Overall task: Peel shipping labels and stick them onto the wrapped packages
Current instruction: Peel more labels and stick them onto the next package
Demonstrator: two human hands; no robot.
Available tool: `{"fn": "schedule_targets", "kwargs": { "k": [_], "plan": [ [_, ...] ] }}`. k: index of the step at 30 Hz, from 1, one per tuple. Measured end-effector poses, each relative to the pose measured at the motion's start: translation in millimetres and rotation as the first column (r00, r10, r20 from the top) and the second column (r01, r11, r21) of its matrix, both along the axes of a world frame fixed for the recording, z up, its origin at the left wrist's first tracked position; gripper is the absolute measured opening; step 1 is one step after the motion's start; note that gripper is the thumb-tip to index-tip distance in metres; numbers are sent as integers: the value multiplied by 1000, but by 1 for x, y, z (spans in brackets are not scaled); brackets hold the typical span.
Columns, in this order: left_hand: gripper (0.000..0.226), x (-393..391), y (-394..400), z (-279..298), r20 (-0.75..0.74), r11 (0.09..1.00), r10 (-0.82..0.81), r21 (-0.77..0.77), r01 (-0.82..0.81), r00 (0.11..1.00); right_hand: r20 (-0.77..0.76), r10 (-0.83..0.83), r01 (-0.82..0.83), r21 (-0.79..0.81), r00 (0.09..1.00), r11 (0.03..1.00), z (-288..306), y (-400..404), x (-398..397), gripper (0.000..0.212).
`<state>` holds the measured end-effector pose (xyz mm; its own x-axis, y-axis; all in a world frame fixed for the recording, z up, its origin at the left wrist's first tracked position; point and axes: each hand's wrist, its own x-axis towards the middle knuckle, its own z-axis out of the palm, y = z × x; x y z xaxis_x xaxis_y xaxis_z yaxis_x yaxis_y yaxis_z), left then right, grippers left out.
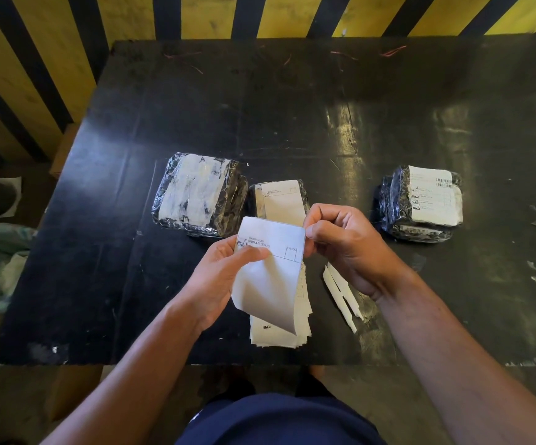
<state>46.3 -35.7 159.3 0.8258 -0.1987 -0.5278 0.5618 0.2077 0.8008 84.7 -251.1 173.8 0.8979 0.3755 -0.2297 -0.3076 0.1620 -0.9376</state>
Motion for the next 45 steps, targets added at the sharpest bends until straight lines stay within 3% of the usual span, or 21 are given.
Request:
{"fn": "schedule_targets", "kwargs": {
  "k": [2, 4, 6, 7, 8, 10, 12, 17, 24, 30, 35, 37, 39, 43, 45],
  "plan": [
    [37, 1, -4, -1, 25, 999, -11, 40, 10, 1000, -24, -6, 7, 34, 1000, 999, -1, 2, -2, 10],
    [49, 1, -10, -4, 112, 965, 6, 260, -35, 994, -48, -36, 39, 69, 998, 997, -3, 5, -4, 15],
    [53, -2, -16, -7, 270, 832, 18, 530, -164, 963, -54, -72, 76, 85, 996, 993, -3, 8, -7, 20],
    [48, -3, -18, -7, 364, 779, 14, 579, -238, 931, -48, -90, 94, 80, 995, 992, -3, 10, -8, 21],
    [42, -3, -19, -7, 438, 776, 5, 565, -279, 899, -38, -108, 111, 71, 993, 991, -3, 12, -9, 21],
    [31, -2, -22, -2, 494, 856, -13, 455, -246, 870, -7, -140, 140, 41, 990, 989, -5, 15, -9, 20],
    [25, -1, -27, 5, 486, 922, -20, 347, -172, 874, 29, -161, 160, 11, 987, 987, -7, 18, -9, 18],
    [27, 2, -30, 9, 409, 972, 21, 206, -115, 912, 174, -164, 184, -108, 971, 977, -7, 17, -10, 11],
    [27, 4, -25, 3, 348, 969, 27, 220, -110, 937, 361, -78, 180, -257, 929, 949, -9, 15, -13, 14],
    [13, 6, -25, 2, 343, 946, 43, 289, -149, 939, 375, -82, 188, -257, 923, 948, -13, 19, -15, 13],
    [13, 7, -26, 1, 308, 953, 40, 273, -129, 950, 247, -185, 237, -196, 951, 952, -17, 21, -14, 22],
    [14, 7, -24, -2, 275, 961, 59, 243, -129, 960, 141, -233, 253, -140, 962, 957, -18, 22, -12, 20],
    [14, 8, -21, -4, 241, 968, 96, 205, -148, 966, 7, -272, 272, -64, 962, 960, -18, 22, -11, 31],
    [17, 9, -17, -6, 175, 965, 211, 121, -234, 962, -200, -347, 361, 38, 916, 932, -24, 17, -9, 40],
    [20, 9, -13, -10, 137, 960, 259, 76, -271, 956, -324, -399, 445, 82, 858, 892, -34, 13, -7, 34]
  ]
}}
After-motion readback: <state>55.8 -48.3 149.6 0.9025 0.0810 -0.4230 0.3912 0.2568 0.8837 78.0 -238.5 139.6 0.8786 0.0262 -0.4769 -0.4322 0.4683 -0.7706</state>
